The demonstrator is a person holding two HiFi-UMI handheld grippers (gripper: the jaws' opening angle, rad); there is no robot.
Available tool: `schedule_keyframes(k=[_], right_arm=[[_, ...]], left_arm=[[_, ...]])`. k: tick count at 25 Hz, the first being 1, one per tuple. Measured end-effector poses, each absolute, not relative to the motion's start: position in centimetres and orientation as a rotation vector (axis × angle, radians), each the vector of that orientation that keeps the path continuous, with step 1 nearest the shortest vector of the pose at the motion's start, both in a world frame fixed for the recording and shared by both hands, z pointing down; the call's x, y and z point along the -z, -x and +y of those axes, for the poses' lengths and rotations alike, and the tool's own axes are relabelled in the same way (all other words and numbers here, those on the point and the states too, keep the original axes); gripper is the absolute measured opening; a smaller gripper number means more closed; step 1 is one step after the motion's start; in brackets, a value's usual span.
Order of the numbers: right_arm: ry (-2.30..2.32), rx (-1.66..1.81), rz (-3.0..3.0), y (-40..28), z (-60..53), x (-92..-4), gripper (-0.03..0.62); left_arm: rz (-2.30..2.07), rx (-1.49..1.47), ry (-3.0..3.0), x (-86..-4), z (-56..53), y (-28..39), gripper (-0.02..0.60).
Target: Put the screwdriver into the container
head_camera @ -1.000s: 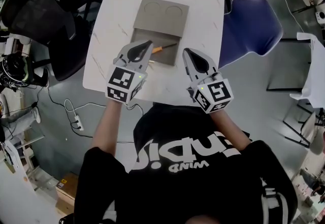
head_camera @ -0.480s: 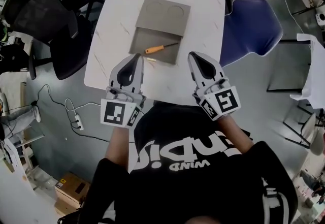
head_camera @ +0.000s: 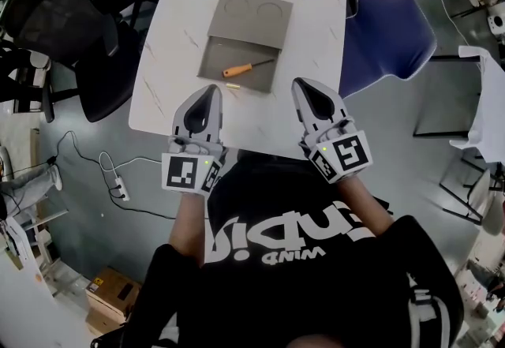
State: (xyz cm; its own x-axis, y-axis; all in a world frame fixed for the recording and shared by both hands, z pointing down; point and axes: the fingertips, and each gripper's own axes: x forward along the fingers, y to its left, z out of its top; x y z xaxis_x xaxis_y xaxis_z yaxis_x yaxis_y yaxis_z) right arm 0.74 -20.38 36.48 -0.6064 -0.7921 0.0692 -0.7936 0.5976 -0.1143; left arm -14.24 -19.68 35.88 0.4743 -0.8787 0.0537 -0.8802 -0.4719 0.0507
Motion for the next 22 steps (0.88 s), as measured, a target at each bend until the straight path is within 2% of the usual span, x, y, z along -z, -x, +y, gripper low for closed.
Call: schedule_keyframes(k=[22], right_arm=[[-1.376,-0.198,-2.793,-0.3,-19.5,-36.7,0.011]], left_arm=[[-1.511,-0.084,-2.643,-36.5,-18.8,12.8,0.012]])
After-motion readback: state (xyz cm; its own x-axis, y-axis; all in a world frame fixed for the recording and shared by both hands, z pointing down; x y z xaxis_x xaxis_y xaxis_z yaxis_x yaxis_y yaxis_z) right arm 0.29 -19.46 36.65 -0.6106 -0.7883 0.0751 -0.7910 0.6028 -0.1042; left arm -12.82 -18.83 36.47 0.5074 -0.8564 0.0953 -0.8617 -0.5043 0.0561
